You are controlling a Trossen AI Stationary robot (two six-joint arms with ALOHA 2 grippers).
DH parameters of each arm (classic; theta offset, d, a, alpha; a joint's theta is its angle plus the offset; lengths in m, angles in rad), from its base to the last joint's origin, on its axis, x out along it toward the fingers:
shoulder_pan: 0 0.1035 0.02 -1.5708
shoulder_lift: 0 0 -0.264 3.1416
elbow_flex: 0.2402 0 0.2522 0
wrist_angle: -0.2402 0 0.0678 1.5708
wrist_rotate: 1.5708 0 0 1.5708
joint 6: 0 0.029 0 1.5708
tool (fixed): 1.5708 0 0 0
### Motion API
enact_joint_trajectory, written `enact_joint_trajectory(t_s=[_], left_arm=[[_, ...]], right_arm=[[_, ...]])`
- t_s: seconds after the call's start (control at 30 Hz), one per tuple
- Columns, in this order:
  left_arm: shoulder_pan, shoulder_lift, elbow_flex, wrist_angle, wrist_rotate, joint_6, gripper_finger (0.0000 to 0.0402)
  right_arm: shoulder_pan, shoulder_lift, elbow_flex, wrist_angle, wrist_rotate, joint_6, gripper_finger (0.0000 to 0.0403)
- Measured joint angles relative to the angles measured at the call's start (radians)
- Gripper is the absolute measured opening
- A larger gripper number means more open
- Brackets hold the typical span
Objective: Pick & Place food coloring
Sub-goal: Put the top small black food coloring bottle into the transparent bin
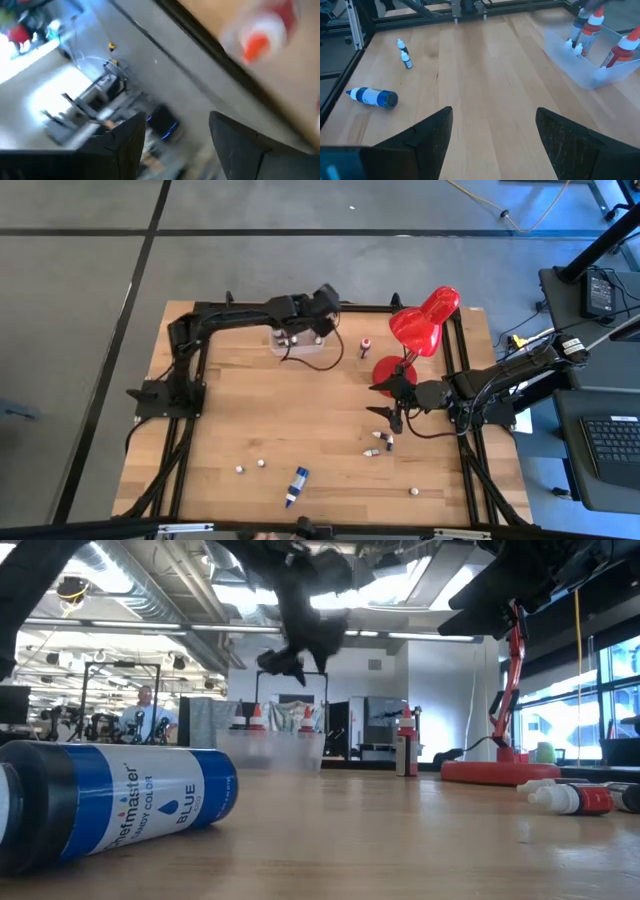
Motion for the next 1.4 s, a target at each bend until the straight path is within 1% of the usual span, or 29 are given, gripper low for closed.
enact_joint_trajectory(t_s=[0.07,0.13,0.2,0.33,0.37,0.43,0.47,0.5,0.57,0.63,0.73,0.77,0.87,0.97,1.07,1.13,1.23,1.3,1.4], left_arm=[[-0.004,-0.052,0.000,-0.029,0.104,-0.206,0.0215],[-0.015,-0.113,0.000,-0.045,0.250,-0.412,0.0215],[-0.029,-0.183,0.000,-0.063,0.429,-0.629,0.0215],[-0.047,-0.316,0.000,-0.056,0.822,-1.094,0.0217],[-0.055,-0.345,-0.005,-0.052,0.921,-1.181,0.0216],[-0.087,-0.396,-0.030,-0.051,1.072,-1.261,0.0214],[-0.114,-0.417,-0.044,-0.045,1.116,-1.283,0.0213],[-0.145,-0.432,-0.062,-0.035,1.134,-1.309,0.0212],[-0.215,-0.461,-0.112,0.014,1.123,-1.393,0.0212],[-0.283,-0.481,-0.167,0.070,1.077,-1.504,0.0212],[-0.390,-0.496,-0.253,0.110,0.927,-1.697,0.0215],[-0.425,-0.497,-0.274,0.096,0.872,-1.766,0.0215],[-0.516,-0.500,-0.328,0.045,0.749,-1.981,0.0216],[-0.603,-0.501,-0.366,-0.030,0.636,-2.235,0.0216],[-0.700,-0.499,-0.411,-0.060,0.520,-2.493,0.0217],[-0.757,-0.487,-0.432,-0.093,0.480,-2.645,0.0216],[-0.828,-0.448,-0.448,-0.112,0.458,-2.806,0.0214],[-0.864,-0.411,-0.451,-0.115,0.465,-2.873,0.0215],[-0.899,-0.350,-0.451,-0.118,0.503,-2.948,0.0217]], right_arm=[[0.000,0.000,0.000,0.000,0.000,0.000,0.0289],[0.000,0.000,0.000,0.000,0.000,-0.002,0.0289],[0.000,0.000,0.000,0.001,0.000,-0.003,0.0289],[0.000,0.000,0.000,0.007,0.000,-0.002,0.0289],[0.000,0.000,0.000,0.007,0.000,0.005,0.0289],[0.000,0.000,0.000,0.006,-0.001,0.035,0.0289],[0.000,0.000,0.000,0.006,-0.001,0.049,0.0289],[0.000,0.000,0.000,0.006,-0.001,0.050,0.0289],[0.000,0.000,0.000,0.005,-0.013,0.047,0.0289],[0.000,0.000,0.000,0.005,-0.041,0.033,0.0289],[0.000,0.000,0.000,0.001,-0.091,0.021,0.0289],[0.000,0.001,0.000,-0.001,-0.104,0.021,0.0289],[0.000,0.001,0.000,-0.009,-0.105,0.014,0.0289],[0.000,0.001,0.000,-0.015,-0.104,-0.008,0.0289],[0.000,0.001,0.000,-0.016,-0.099,-0.008,0.0289],[0.000,0.001,0.000,-0.017,-0.099,-0.007,0.0289],[0.000,0.001,0.000,-0.018,-0.099,-0.007,0.0289],[0.000,0.001,0.000,-0.018,-0.098,-0.008,0.0289],[0.000,0.001,0.000,-0.018,-0.097,-0.028,0.0289]])
